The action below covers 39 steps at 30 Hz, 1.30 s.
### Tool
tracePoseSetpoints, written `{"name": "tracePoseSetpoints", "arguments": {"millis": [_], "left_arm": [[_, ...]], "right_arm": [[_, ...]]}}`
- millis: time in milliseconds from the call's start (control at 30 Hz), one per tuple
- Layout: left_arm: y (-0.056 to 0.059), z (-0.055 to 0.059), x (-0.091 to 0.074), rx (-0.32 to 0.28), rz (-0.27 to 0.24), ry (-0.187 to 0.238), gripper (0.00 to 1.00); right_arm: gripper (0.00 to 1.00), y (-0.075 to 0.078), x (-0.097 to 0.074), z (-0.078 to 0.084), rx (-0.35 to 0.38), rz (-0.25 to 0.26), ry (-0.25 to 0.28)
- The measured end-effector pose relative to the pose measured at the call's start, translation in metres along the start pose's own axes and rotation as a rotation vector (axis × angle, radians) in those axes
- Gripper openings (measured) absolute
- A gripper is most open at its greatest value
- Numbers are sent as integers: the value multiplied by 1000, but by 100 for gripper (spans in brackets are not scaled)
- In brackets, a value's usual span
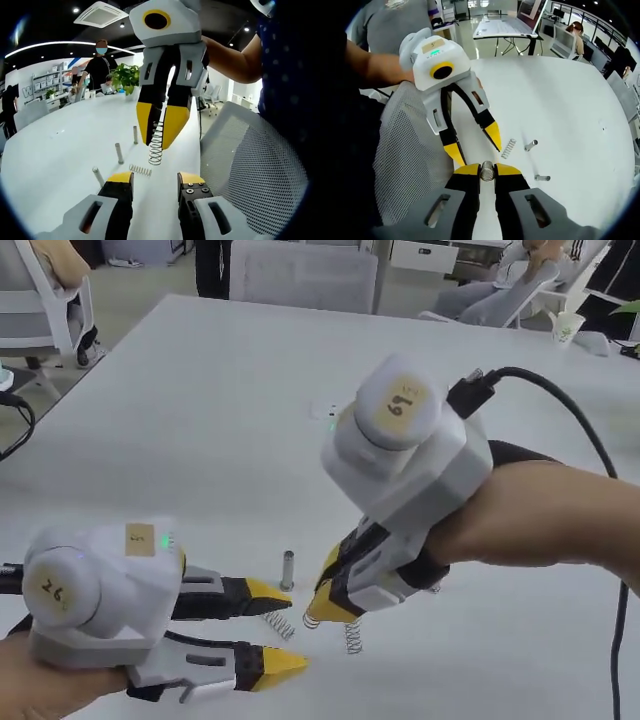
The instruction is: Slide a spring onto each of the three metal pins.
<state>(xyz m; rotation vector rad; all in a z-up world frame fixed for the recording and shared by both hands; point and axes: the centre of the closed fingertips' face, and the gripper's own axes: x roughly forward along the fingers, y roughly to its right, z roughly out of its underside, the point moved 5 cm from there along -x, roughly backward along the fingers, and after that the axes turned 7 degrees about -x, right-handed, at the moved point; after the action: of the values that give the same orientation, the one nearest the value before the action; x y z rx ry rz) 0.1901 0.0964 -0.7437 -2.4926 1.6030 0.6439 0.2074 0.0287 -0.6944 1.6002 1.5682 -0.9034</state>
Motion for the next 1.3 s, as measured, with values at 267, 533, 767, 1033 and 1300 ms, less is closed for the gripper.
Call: {"name": "tracePoseSetpoints", "arguments": {"millis": [267, 533, 767, 1033, 1300], "left_arm": [[-8, 3, -4, -19, -39, 12, 43], [-13, 5, -8, -33, -77, 23, 55], [-16, 6, -9, -44, -104, 37, 63], [-18, 6, -10, -56, -123, 52, 69], [-21, 8, -11, -67, -139, 60, 72]], "right_arm": [[8, 6, -5, 5, 12, 18, -2], [8, 13, -12, 11, 30, 37, -1], [8, 18, -19, 17, 43, 54, -6], [8, 25, -25, 23, 58, 70, -15], [8, 31, -35, 29, 80, 92, -17]]}}
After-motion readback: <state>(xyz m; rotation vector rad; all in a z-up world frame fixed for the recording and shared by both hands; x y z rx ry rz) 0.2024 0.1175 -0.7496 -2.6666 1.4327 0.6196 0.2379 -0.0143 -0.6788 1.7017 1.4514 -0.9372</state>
